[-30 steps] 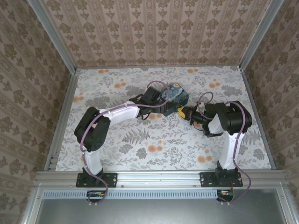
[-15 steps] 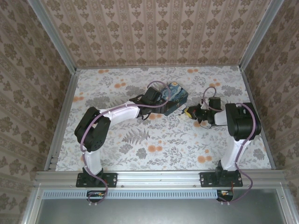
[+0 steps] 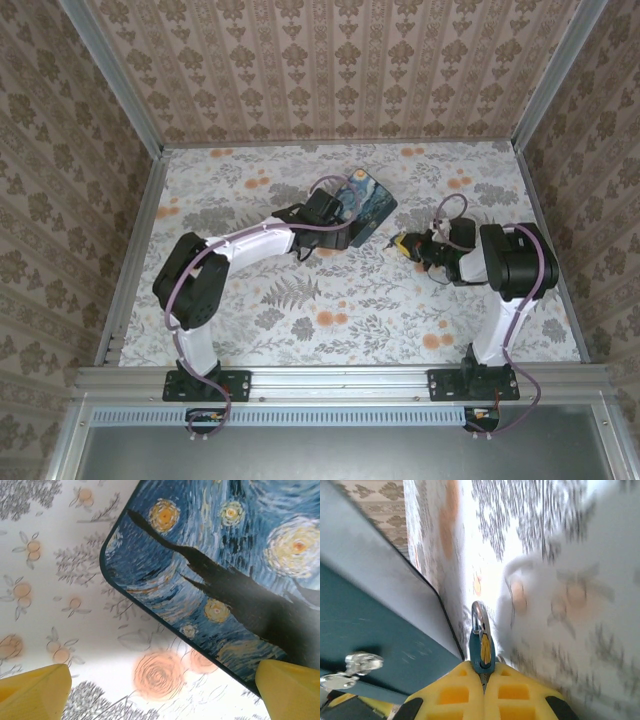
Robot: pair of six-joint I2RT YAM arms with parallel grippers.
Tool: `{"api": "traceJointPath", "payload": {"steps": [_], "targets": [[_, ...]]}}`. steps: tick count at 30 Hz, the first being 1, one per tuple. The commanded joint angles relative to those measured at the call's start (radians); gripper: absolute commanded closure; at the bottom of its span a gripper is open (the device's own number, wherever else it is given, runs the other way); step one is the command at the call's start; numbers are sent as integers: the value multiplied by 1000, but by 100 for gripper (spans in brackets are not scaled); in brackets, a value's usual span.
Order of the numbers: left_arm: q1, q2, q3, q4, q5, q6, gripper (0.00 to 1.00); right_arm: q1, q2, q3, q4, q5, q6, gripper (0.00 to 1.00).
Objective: Unlock a padlock with a key
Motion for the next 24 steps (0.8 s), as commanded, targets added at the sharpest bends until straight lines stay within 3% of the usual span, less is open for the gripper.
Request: {"api": "traceJointPath", "payload": {"steps": [1, 15, 24], "targets": [[6, 30, -26, -229, -24, 55, 0, 34, -96, -41, -56, 22, 0, 100], [6, -52, 97, -321, -60, 102, 0, 262, -329, -178, -131, 152, 12, 100], [3, -29, 273, -384, -63, 148, 0, 385, -459, -238, -219, 231, 0, 100]]}}
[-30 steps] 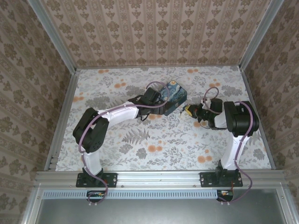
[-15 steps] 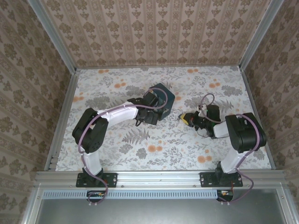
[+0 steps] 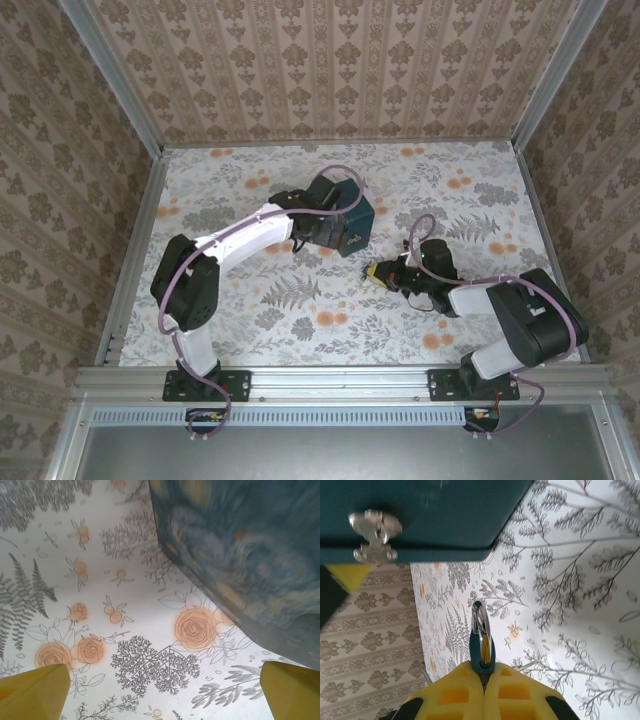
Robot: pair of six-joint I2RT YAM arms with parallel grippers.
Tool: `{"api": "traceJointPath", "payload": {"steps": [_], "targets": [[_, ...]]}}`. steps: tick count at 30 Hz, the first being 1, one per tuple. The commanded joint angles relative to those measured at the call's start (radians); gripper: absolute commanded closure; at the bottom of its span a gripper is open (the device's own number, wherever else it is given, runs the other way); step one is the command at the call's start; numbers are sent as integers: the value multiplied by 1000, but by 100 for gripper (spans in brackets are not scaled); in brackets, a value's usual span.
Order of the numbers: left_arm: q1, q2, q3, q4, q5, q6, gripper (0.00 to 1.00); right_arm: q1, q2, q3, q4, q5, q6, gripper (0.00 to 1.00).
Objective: Unlock a padlock with a key
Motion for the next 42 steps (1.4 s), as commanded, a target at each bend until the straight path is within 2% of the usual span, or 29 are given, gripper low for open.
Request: {"api": "traceJointPath", "payload": {"steps": [1, 12, 17, 21, 25, 32, 42], "targets": [[0, 2, 102, -59, -15, 46, 0, 42, -47, -27, -46, 60, 2, 100], [-35, 270, 519, -187, -24, 84, 0, 157, -45, -55, -4, 122, 30, 100], [-10, 394, 685, -243, -34, 92, 0, 170, -33, -53, 6, 130, 34, 100], [28, 434, 775, -276, -9, 93, 0, 185, -21, -41, 4, 132, 34, 100], [33, 379, 745, -258, 21, 113, 0, 229, 17, -19, 9, 147, 34, 100], [29, 178, 536, -160, 145, 99, 0, 335, 100, 32, 54, 191, 62, 100], [32, -13, 313, -86, 150, 62, 0, 405, 185, 54, 112, 231, 107, 100]]}}
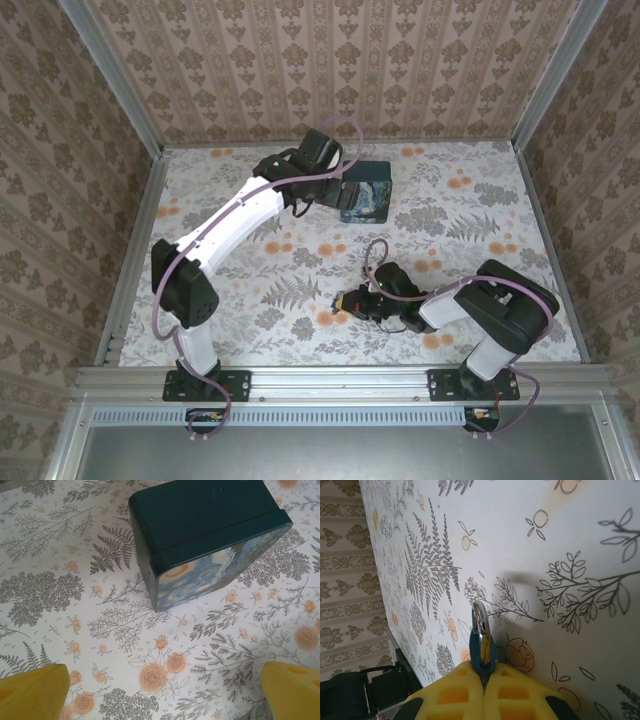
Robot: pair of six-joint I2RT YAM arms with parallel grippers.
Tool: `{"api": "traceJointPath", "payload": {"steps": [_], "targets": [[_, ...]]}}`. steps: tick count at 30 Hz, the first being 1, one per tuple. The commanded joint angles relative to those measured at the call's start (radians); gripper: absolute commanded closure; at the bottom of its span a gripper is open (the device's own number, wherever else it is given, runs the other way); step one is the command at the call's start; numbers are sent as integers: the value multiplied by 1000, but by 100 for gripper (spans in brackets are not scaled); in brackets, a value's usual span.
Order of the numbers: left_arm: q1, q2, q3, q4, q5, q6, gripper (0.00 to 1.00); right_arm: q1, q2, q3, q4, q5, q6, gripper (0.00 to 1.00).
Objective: Unlock a padlock with a key
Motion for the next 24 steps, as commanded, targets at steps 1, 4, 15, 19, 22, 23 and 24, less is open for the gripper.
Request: {"api": "traceJointPath", "payload": {"steps": [1, 4, 15, 19, 22, 23, 24], "targets": [[3, -31, -63, 30, 12, -24, 0, 11, 23, 15, 45, 38, 32, 96], [9, -54, -111, 48, 11, -35, 0, 9, 3, 1, 23, 56, 34, 59], [103, -119, -231, 91, 40, -68, 0, -79, -355, -23, -346, 96, -69, 35], [134, -126, -264, 117, 62, -72, 0, -204, -527, -11, -490, 95, -131, 34], [143, -119, -277, 126, 66, -76, 0, -312, -592, 30, -553, 69, -174, 36], [146, -116, -282, 131, 66, -77, 0, -337, -597, 50, -567, 55, -184, 37], [149, -113, -286, 136, 66, -78, 0, -362, -593, 76, -581, 40, -199, 41]]}}
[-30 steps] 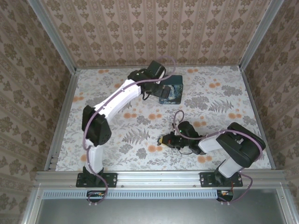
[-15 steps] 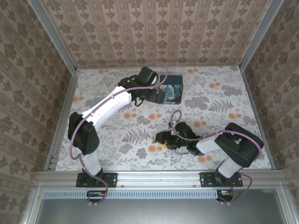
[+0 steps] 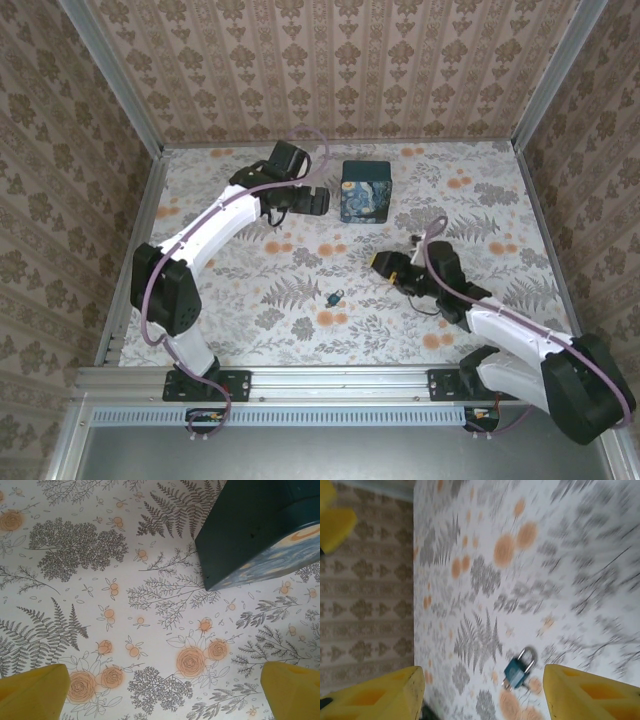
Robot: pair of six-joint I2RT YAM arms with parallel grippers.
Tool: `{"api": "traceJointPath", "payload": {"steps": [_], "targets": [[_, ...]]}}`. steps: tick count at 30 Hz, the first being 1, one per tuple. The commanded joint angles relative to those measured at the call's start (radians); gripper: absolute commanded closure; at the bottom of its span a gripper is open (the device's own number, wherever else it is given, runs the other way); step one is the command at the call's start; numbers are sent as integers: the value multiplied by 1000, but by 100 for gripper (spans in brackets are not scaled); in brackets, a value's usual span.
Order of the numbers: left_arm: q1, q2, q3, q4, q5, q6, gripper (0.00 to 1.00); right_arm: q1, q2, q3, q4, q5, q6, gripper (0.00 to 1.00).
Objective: Unlock a padlock with a key
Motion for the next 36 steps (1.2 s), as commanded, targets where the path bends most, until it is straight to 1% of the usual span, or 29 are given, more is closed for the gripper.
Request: {"api": "traceJointPath", "payload": {"steps": [1, 2, 4, 5, 7, 9, 15, 17, 19, 21, 24, 26, 28, 31, 36], "targets": [[11, -6, -15, 25, 19, -21, 0, -62, -2, 85, -127, -32, -75, 45], [14, 0, -13, 25, 19, -22, 0, -72, 14, 105, -123, -41, -75, 52], [23, 14, -13, 25, 19, -26, 0, -78, 65, 155, -104, -65, -79, 68], [27, 18, -13, 24, 20, -28, 0, -75, 90, 175, -92, -72, -75, 74], [37, 21, -22, 23, 16, -31, 0, -76, 148, 214, -54, -92, -63, 85], [51, 13, -40, 29, 17, -38, 0, -76, 201, 259, -48, -97, -67, 92], [70, -20, -87, 45, 27, -51, 0, -75, 387, 402, -8, -121, -60, 97], [69, -25, -97, 48, 28, -58, 0, -77, 452, 479, -37, -119, -70, 97], [69, -32, -111, 52, 30, -64, 0, -79, 532, 586, -77, -117, -87, 97], [69, -42, -125, 58, 31, -71, 0, -88, 623, 730, -160, -104, -127, 97], [69, -54, -144, 61, 31, -80, 0, -137, 782, 974, -272, -98, -160, 99], [66, -67, -160, 60, 31, -86, 0, -176, 849, 1074, -264, -125, -139, 100], [64, -82, -177, 59, 29, -89, 0, -191, 834, 1081, -201, -154, -97, 100], [63, -102, -210, 73, 28, -92, 0, -182, 765, 1038, -214, -131, -135, 100], [58, -99, -219, 83, 31, -99, 0, -182, 673, 822, -54, -153, -78, 100]]}}
